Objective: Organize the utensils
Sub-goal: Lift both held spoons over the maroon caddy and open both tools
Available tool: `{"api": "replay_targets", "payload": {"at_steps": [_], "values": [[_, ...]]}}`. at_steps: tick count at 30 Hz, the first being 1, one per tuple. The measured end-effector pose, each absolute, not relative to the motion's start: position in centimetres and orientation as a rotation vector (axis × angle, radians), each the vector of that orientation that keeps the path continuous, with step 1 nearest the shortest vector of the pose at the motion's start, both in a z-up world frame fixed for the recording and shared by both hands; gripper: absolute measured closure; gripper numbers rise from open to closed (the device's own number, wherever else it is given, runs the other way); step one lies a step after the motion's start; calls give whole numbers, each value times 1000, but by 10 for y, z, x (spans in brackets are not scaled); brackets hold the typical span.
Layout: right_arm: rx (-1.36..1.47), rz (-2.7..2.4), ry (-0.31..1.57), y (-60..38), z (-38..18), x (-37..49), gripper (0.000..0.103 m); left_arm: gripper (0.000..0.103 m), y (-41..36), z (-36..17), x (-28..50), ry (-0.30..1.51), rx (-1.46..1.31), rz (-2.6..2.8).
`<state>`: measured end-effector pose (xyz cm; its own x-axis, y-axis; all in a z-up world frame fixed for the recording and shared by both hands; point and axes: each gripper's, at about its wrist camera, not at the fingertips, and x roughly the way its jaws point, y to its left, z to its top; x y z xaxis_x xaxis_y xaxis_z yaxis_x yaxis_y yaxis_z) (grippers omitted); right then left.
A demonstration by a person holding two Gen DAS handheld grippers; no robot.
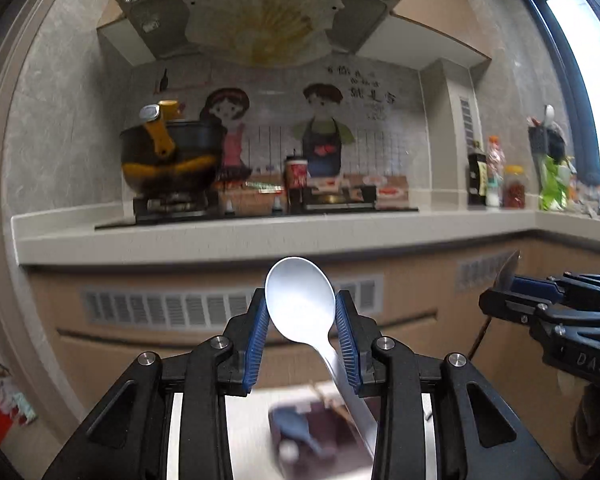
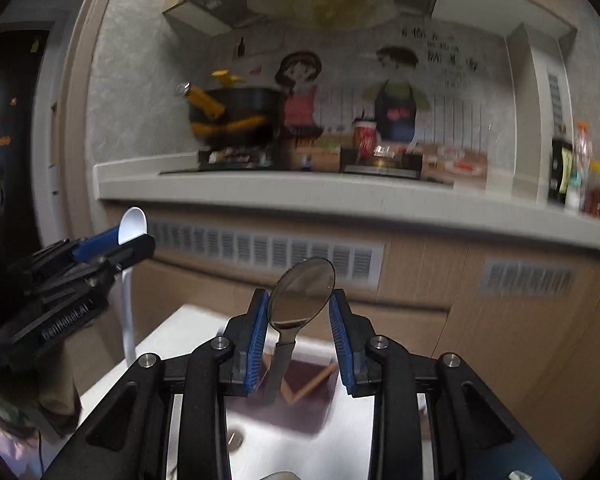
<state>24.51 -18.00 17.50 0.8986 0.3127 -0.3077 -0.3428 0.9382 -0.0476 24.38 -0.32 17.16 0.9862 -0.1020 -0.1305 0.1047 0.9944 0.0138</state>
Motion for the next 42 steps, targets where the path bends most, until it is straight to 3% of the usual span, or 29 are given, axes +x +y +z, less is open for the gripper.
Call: {"api": "replay_targets", "payload": {"at_steps": [9, 19, 20, 22, 23, 28, 31, 42], "values": [[-159, 285, 361, -166, 155, 312, 75, 68, -17, 131, 319, 90, 47, -59], [-194, 286, 515, -162, 87, 353, 75, 67, -20, 47, 367, 321, 30, -69], [-191, 291, 535, -162, 80, 357, 74, 66, -21, 41, 369, 345, 31, -78], [-192, 322, 589, -159, 66, 364, 72, 52, -22, 33, 374, 395, 25, -96], [-192, 327, 610, -159, 59, 365, 71, 49, -21, 29, 374, 414, 19, -107], [-216, 316, 635, -155, 45, 363, 41, 48, -11, 32, 363, 450, -32, -119], [-223, 303, 623, -157, 45, 351, 29, 45, 5, 42, 351, 477, -77, -103], [-236, 265, 657, -153, 31, 294, 8, 33, 64, 37, 264, 604, -140, -1]]}}
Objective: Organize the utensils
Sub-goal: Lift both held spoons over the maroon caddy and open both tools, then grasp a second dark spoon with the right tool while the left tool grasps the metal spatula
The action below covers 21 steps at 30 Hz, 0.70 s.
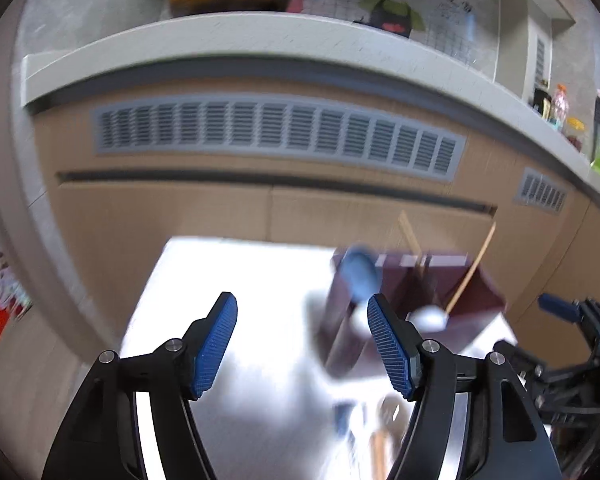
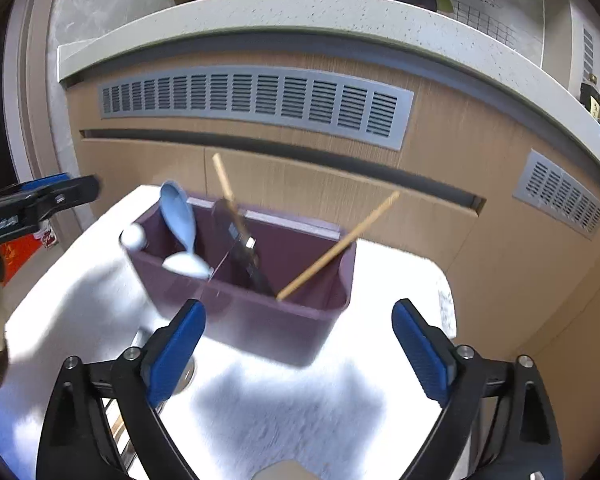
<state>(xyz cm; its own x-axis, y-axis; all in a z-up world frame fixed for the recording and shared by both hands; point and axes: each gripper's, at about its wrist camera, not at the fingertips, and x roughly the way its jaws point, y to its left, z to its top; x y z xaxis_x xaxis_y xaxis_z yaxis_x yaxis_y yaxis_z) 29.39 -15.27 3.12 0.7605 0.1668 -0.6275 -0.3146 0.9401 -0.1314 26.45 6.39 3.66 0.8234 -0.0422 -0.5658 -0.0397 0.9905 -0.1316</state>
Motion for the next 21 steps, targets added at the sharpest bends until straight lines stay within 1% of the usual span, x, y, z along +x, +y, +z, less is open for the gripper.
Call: {"api": "replay_targets", "payload": {"at_steps": [3, 9, 14, 15, 16, 17, 18, 19, 21], "values": [[-240, 258, 686, -145, 19, 279, 3, 28, 75, 19, 236, 650, -144, 29], [-238, 242, 767, -124, -8, 256, 3, 28, 95, -22, 190, 756, -195, 63], [-209, 246, 842, -111, -30, 253, 3, 28, 99, -43, 173, 803, -194, 79], [-185, 238, 859, -109, -35, 256, 5, 28, 100, -45, 171, 806, -196, 81], [-166, 230, 872, -108, -39, 259, 15, 27, 100, -46, 169, 809, -198, 80], [-151, 225, 887, -106, -42, 262, 23, 26, 101, -48, 168, 810, -202, 77], [-132, 226, 913, -103, -47, 267, 36, 26, 101, -50, 169, 813, -205, 73], [-116, 228, 930, -99, -50, 272, 43, 26, 101, -51, 169, 817, -208, 70], [-88, 224, 967, -92, -59, 282, 49, 26, 101, -52, 171, 824, -211, 61]]}}
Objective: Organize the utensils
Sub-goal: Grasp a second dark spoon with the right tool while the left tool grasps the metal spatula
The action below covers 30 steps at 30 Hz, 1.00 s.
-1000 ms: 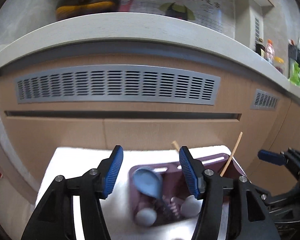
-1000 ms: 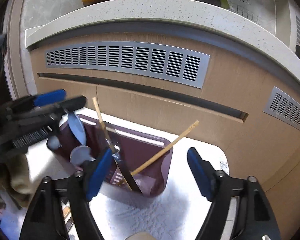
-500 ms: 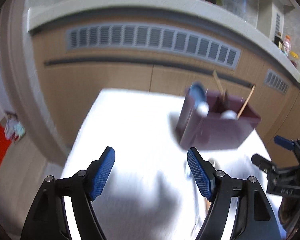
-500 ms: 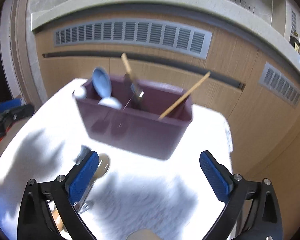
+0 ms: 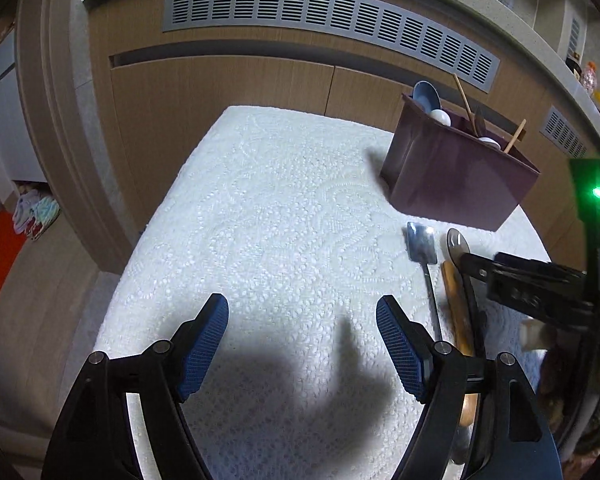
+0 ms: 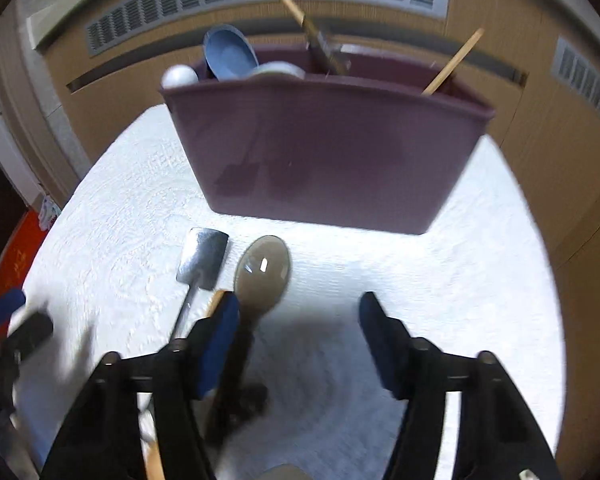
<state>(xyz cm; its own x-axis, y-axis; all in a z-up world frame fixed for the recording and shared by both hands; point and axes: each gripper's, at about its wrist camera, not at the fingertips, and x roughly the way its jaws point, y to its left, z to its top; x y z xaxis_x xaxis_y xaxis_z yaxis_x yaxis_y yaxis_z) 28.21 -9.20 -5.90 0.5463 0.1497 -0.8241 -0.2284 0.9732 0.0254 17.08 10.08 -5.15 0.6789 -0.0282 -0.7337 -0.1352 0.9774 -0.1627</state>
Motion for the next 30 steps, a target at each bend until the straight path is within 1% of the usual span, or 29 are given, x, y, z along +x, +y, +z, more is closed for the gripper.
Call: {"api": "replay_targets", "payload": {"at_steps": [3, 5, 7, 8, 9, 16, 17, 19, 26, 30], "values": [[-84, 234, 977, -81, -65, 290, 51, 26, 100, -52, 174, 833, -210, 50], [-115, 224, 965, -71, -66, 293, 55, 26, 98, -53, 177, 839, -211, 42], [-127, 235, 990, -67, -69, 298, 64, 26, 95, -54, 180, 845, -210, 32], [-130, 243, 992, -67, -69, 297, 66, 26, 93, -54, 181, 848, -207, 27], [-140, 253, 990, -66, -68, 296, 71, 26, 91, -54, 182, 850, -204, 21], [-168, 259, 941, -102, -55, 270, 72, 27, 61, -51, 206, 872, -174, -78], [-170, 253, 934, -108, -55, 266, 72, 28, 57, -50, 211, 876, -176, -96], [-173, 225, 914, -128, -54, 257, 72, 35, 47, -50, 224, 892, -183, -138], [-67, 167, 882, -182, -56, 238, 72, 38, 12, -57, 268, 966, -116, -148], [-30, 159, 865, -198, -60, 241, 72, 45, -3, -64, 287, 994, -41, -103]]}}
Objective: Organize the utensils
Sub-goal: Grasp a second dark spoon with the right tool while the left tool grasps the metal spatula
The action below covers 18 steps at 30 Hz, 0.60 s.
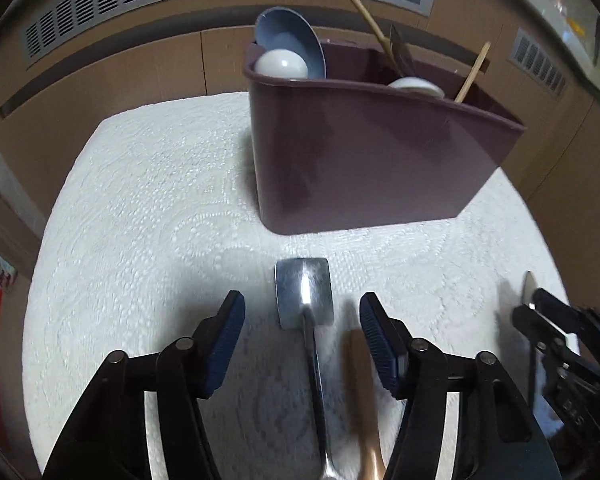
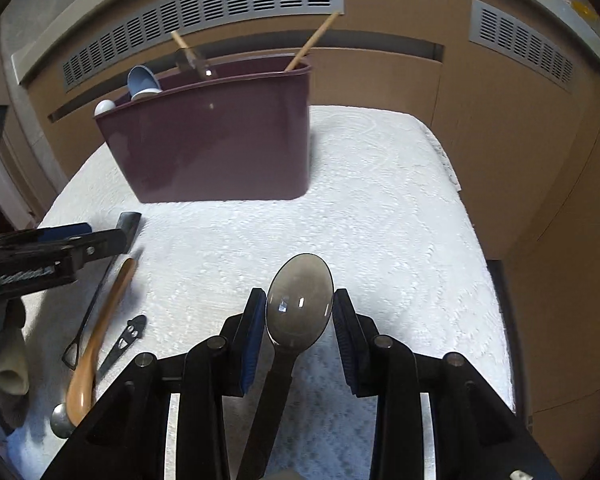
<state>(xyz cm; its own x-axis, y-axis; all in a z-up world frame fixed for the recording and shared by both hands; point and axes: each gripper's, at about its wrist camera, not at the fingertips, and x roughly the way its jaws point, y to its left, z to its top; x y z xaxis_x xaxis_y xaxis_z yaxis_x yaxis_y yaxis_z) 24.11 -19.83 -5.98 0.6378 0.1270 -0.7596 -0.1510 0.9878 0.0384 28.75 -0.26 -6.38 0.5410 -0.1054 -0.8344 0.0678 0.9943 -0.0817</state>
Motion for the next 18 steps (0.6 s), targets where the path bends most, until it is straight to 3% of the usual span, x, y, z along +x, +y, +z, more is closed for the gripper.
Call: {"api": "replay_targets", "payload": {"at_steps": [8, 11, 18], "values": [[-20, 195, 825, -200, -54, 237, 72, 50, -12, -74, 305, 1021, -29, -37], [-27, 199, 822, -196, -53, 236, 72, 69, -15, -73, 306, 1004, -17, -33], [-30, 197, 800, -198, -43, 226, 72, 70, -1, -40, 246, 858, -99, -115]]}}
